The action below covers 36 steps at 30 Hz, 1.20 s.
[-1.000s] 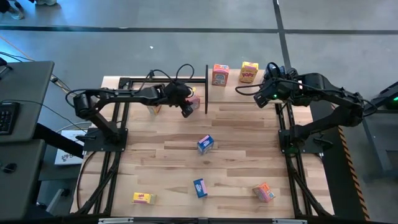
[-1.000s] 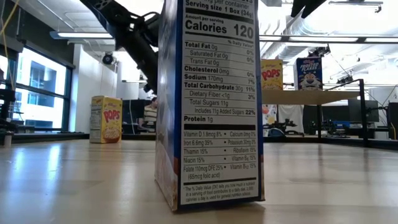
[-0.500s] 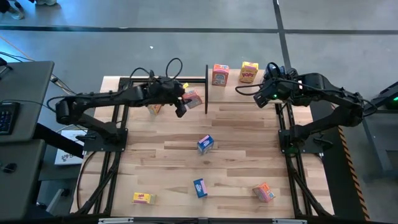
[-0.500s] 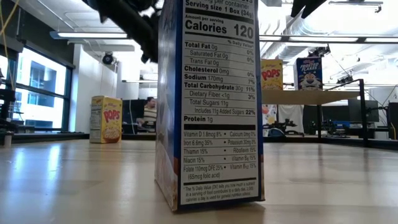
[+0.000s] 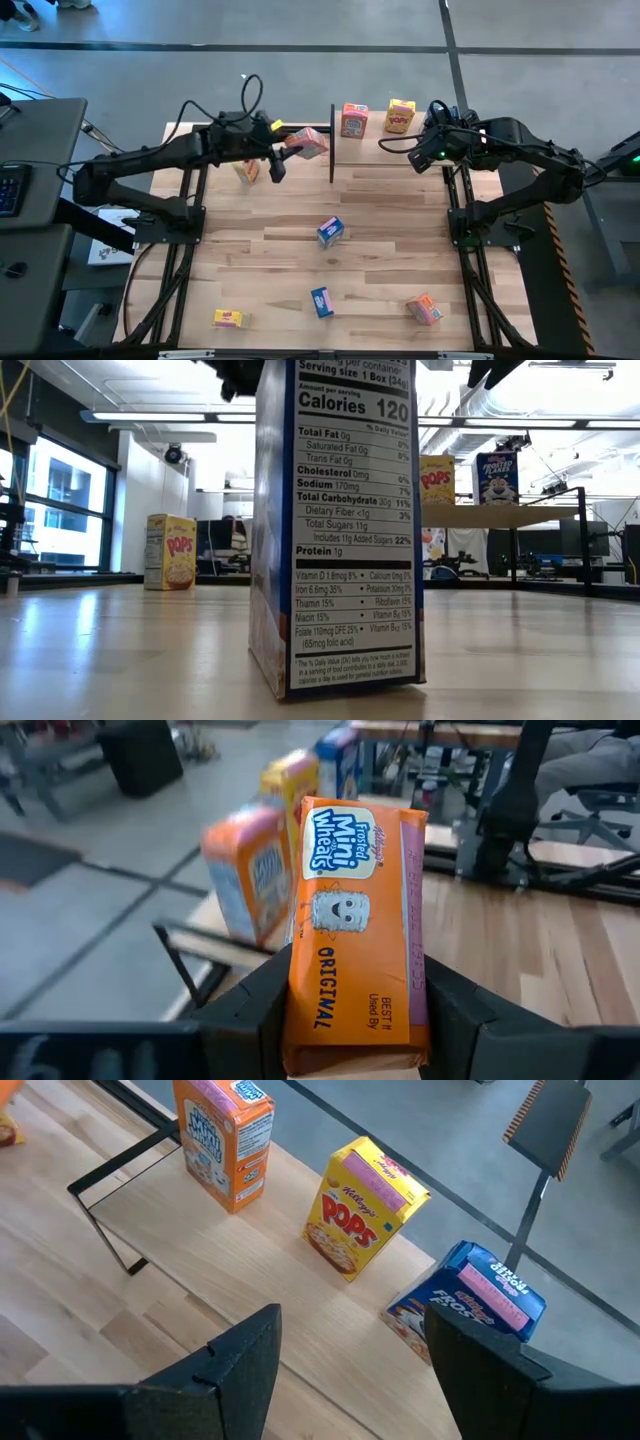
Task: Stack cereal on shelf
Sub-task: Put the top orange cereal box on the shelf aligned with the other orange cereal box
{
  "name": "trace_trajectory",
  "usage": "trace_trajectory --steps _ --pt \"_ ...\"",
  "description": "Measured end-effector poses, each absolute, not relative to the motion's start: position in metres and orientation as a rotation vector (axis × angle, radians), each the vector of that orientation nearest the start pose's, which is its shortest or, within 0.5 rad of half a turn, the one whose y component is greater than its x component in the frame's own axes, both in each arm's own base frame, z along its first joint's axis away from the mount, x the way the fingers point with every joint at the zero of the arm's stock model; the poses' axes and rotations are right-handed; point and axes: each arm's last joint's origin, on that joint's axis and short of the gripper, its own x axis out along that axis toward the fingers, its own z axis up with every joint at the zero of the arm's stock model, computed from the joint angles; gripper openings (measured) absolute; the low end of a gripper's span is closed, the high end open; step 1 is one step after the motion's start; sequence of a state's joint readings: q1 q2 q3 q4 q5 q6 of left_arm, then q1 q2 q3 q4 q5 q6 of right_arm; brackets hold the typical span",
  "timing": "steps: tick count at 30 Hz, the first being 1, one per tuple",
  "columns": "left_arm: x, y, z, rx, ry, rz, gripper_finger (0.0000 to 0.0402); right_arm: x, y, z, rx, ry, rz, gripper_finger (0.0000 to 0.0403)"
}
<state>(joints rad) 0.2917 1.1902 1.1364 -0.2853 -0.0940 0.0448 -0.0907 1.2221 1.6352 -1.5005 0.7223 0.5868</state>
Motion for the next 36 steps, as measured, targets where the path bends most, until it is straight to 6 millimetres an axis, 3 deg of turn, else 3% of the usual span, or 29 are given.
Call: trace_trajectory --steps 8,15,27,36 --pt "0.268 0.087 0.389 0.083 0.315 0.379 0.0145 0.17 -0.034 0.425 0.182 0.814 -0.97 0.0239" --pt "0.297 0.107 0.396 0.092 0.39 0.385 0.0145 0.17 -0.034 0.425 0.181 0.813 -0.971 0.0239" --pt "0.351 0.128 0.379 0.132 0.484 0.307 0.0145 0.17 -0.034 0.425 0.181 0.814 -0.97 0.0239" --pt "0.37 0.134 0.369 0.175 0.535 0.255 0.0145 0.17 -0.034 0.425 0.177 0.818 -0.965 0.0239"
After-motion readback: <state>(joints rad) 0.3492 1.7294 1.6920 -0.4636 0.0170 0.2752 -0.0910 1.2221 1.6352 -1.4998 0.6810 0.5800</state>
